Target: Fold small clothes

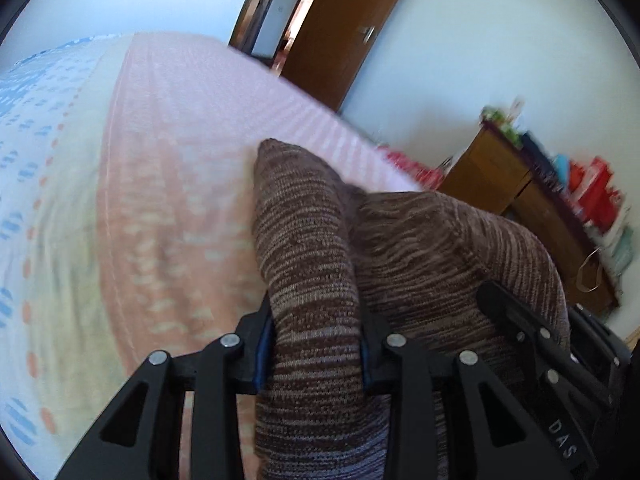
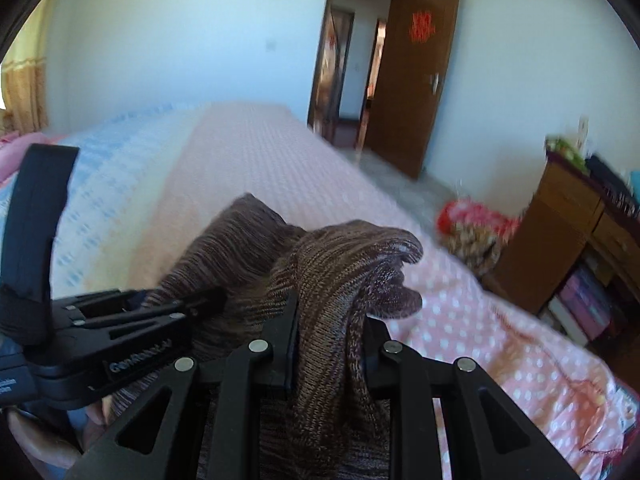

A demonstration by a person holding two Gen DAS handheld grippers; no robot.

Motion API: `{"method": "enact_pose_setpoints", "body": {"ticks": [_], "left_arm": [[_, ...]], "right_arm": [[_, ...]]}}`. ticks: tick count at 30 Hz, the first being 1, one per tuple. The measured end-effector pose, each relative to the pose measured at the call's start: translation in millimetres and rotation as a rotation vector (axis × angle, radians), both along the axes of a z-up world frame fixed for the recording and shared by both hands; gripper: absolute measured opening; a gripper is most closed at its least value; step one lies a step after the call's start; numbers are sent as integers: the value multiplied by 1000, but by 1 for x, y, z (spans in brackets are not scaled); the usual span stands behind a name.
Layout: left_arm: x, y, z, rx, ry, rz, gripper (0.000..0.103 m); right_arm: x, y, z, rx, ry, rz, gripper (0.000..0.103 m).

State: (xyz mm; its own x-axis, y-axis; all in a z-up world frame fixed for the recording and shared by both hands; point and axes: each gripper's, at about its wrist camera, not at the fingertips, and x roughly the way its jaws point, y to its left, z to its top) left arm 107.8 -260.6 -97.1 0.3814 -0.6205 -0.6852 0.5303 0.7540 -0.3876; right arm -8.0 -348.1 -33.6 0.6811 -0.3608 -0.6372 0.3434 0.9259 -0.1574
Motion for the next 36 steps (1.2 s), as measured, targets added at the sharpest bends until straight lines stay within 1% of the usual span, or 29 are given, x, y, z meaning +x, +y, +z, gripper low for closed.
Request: {"method": "enact_pose_setpoints", "body": {"ticks": [1,2,3,4,5,6,7,9,10,12,13,14,15,17,19,21,23,24,25,26,27,29,30,31,32,33,34,36], "left_arm": [[-1,0,-4,8,-9,11,49],[-2,5,-3,-15,-8,10,51],[-2,8,-1,-19,2,6,60],[-1,14,0,-5,14,0,70],[0,19,2,2,19,-6,71],[0,28,5,0,22,-8,73],[-5,36,6,-6,26,-5,76],[-14,58,8,-48,37,4,80],[-17,61,2,-62,44,11,84],[-25,67,-4,-80,70,11,87],[-29,70,-10,-90,96,1,87],[-31,68,-14,-99,105,-7,87],[-38,68,-15,-99,86,-7,89],[-45,62,-16,-68,60,-18,91],[-52,57,-13,-36,47,-25,91],[-57,56,-11,-35,47,-39,91],[-61,57,-12,-45,73,-63,91],[-64,56,-12,-49,71,-72,92],[-65,55,-12,-48,65,-75,93],[-65,54,-13,-43,58,-75,93],[-66,51,-14,-37,53,-73,93],[-67,47,-15,-29,43,-66,90],[-68,46,-14,-24,37,-69,76],[-69,44,-12,-29,46,-95,48],[-68,43,-11,-37,69,-118,37],[-66,43,-8,-51,92,-127,29],[-65,46,-4,-72,103,-134,23],[-64,54,8,-113,114,-140,20]], "right_arm": [[2,-15,-14,58,61,-20,26],[-1,-26,-20,112,81,-33,32],[-8,-38,-23,191,76,-52,37],[-16,-45,-22,241,55,-64,41],[-26,-52,-20,289,29,-77,49],[-37,-58,-18,316,10,-91,53],[-50,-61,-14,337,-11,-104,53],[-76,-65,-10,385,-48,-121,54],[-91,-64,-10,432,-68,-125,54],[-102,-62,-14,500,-84,-115,56],[-105,-58,-18,528,-80,-96,56],[-105,-55,-21,530,-76,-81,56],[-101,-48,-23,514,-64,-64,56],[-93,-35,-31,434,-5,-76,56],[-89,-27,-33,365,23,-93,56],[-90,-22,-36,329,41,-102,56],[-92,-14,-36,288,60,-95,57],[-94,-11,-35,288,62,-86,57],[-97,-12,-33,317,45,-65,59],[-99,-12,-32,344,33,-49,63],[-100,-13,-32,366,25,-42,65],[-97,-13,-35,361,28,-51,65],[-93,-12,-35,350,34,-56,54],[-88,-10,-34,330,54,-60,37],[-84,-11,-35,351,72,-48,12],[-80,-15,-39,430,84,-29,12],[-81,-20,-40,520,66,-25,12],[-87,-30,-38,615,38,-33,12]]}}
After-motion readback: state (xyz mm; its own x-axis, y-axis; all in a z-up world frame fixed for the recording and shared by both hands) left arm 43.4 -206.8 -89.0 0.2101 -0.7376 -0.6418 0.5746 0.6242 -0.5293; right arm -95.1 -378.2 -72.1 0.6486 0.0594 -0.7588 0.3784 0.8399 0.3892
